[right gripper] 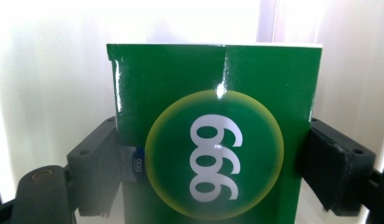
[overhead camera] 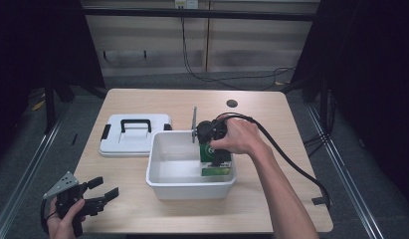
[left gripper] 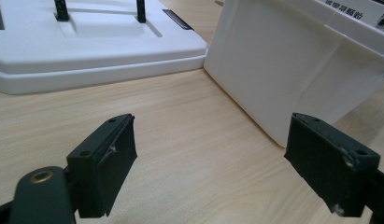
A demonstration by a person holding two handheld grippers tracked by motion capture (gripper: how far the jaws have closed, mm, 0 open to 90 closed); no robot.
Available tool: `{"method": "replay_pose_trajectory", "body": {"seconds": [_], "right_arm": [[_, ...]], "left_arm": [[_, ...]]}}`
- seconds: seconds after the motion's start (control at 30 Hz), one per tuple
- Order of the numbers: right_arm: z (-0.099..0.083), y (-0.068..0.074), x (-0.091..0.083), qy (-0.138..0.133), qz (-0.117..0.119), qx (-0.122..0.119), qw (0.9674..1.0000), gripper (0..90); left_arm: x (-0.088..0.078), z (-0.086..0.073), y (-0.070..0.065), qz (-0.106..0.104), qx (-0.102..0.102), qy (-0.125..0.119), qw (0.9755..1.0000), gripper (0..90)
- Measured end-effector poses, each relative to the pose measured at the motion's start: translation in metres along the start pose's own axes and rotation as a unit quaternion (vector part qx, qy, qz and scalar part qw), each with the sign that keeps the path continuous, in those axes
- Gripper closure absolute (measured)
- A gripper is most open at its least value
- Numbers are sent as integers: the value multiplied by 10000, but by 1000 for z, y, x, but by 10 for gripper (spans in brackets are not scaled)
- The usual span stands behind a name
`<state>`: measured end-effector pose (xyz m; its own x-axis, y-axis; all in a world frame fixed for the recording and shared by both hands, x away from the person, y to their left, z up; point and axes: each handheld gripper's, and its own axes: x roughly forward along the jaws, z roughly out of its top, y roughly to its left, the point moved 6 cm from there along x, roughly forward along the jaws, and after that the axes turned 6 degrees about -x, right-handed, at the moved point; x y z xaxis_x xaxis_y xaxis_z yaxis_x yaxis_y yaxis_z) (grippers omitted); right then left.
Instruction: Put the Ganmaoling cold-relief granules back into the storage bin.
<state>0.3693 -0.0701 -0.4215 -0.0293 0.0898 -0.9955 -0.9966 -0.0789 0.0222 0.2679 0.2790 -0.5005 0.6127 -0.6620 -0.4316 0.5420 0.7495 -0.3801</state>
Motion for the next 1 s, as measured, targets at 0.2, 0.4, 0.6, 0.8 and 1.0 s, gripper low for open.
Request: {"method": "replay_pose_trajectory", "body": {"seconds": [0.2, 0.4, 0.6, 0.8, 1.0], "right_arm": [[-2, 0, 10, -83, 5, 65, 9999, 155], [-4, 1, 22, -57, 31, 118, 9999, 154], [-4, 0, 28, 10, 20, 130, 9999, 154], [-3, -1, 35, 160, -24, 162, 9997, 154], [-3, -1, 44, 219, 23, 215, 9995, 154]], "left_arm": [[0, 0, 0, 8, -4, -12, 10000, 159], [-1, 0, 0, 18, -7, -21, 10000, 159], [-1, 0, 0, 22, -11, -17, 10000, 159], [-1, 0, -1, 4, -12, -30, 10000, 159], [-1, 0, 0, 5, 15, -27, 10000, 159]]}}
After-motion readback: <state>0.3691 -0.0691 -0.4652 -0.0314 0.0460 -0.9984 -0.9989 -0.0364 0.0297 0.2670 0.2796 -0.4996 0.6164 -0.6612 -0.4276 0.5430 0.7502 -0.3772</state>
